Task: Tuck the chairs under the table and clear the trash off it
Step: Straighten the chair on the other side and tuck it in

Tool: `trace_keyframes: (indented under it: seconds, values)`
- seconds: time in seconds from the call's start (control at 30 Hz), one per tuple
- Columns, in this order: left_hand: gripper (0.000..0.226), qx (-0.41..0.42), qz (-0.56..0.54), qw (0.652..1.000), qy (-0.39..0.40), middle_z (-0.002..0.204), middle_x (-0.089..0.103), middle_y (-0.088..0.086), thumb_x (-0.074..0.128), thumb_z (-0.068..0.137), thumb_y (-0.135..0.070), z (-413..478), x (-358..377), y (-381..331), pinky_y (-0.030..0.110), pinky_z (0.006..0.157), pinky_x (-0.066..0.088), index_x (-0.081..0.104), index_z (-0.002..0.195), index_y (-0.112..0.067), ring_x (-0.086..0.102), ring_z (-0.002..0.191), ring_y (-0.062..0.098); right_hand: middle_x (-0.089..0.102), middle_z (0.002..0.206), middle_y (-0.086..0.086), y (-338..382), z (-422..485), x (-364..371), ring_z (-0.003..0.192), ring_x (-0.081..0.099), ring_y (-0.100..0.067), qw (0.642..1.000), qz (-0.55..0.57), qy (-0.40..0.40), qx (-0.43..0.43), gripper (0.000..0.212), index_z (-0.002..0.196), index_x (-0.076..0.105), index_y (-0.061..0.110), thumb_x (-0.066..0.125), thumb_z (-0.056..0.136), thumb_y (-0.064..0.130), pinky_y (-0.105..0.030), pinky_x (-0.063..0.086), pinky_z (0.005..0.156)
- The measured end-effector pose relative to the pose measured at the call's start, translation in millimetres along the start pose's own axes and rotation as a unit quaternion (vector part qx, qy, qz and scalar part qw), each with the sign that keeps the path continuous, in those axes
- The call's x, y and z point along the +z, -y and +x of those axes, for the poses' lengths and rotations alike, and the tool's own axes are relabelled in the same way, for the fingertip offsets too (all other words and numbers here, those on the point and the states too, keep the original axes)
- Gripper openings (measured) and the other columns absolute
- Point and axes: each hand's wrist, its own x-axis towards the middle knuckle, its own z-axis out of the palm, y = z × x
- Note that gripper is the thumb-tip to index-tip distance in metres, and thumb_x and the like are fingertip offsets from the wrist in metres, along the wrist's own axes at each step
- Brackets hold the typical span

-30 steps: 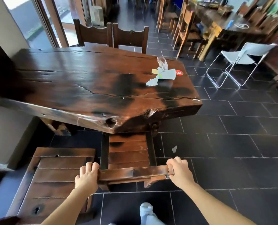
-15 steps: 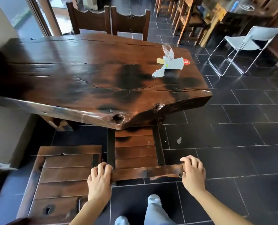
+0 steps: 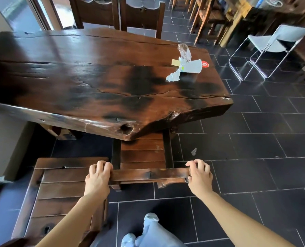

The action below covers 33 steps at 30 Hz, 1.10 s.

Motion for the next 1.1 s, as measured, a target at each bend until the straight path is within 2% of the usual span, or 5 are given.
trace_keyframes:
  seconds: [0.53, 0.7, 0.87, 1.1]
  values:
    - [0.055, -0.066, 0.001, 0.997, 0.042, 0.129, 0.033, 0.006, 0.061, 0.080, -0.005, -2.4, -6.9, -13.4, 0.046, 0.091, 0.048, 0.036, 0.125, -0.024, 0.028, 0.122, 0.031, 0.035, 0.141, -0.005, -5.0, 4.1, -0.4, 0.131, 0.029, -0.029, 0.999, 0.022, 0.033, -0.017, 0.049, 0.127, 0.045, 0.027, 0.067, 0.085, 0.016, -0.045, 0.036, 0.108]
    - [0.047, -0.098, -0.031, 0.993, 0.065, 0.129, 0.035, 0.006, 0.060, 0.086, -0.011, 3.7, -12.3, -21.5, 0.044, 0.089, 0.050, 0.040, 0.127, -0.022, 0.029, 0.124, 0.029, 0.036, 0.140, -0.003, -11.4, 6.9, -3.5, 0.130, 0.029, -0.027, 0.998, 0.030, 0.044, -0.037, 0.036, 0.115, 0.048, 0.028, 0.064, 0.086, 0.014, -0.045, 0.038, 0.106]
    - [0.055, -0.072, -0.017, 0.994, 0.081, 0.131, 0.030, 0.003, 0.058, 0.082, -0.008, -7.5, 0.2, -27.0, 0.045, 0.092, 0.046, 0.034, 0.128, -0.026, 0.026, 0.124, 0.028, 0.035, 0.140, -0.003, -23.5, 8.6, -12.2, 0.130, 0.029, -0.027, 0.996, 0.033, 0.066, -0.050, 0.031, 0.109, 0.047, 0.027, 0.062, 0.087, 0.011, -0.046, 0.038, 0.107]
    - [0.062, -0.046, -0.043, 0.992, 0.113, 0.134, 0.022, 0.000, 0.057, 0.077, -0.003, -7.8, 0.0, -22.4, 0.047, 0.093, 0.044, 0.031, 0.127, -0.029, 0.019, 0.125, 0.028, 0.033, 0.141, -0.006, -24.9, 8.6, -16.4, 0.129, 0.029, -0.028, 0.996, 0.003, 0.075, -0.052, 0.038, 0.119, 0.045, 0.027, 0.063, 0.087, 0.016, -0.044, 0.041, 0.107]
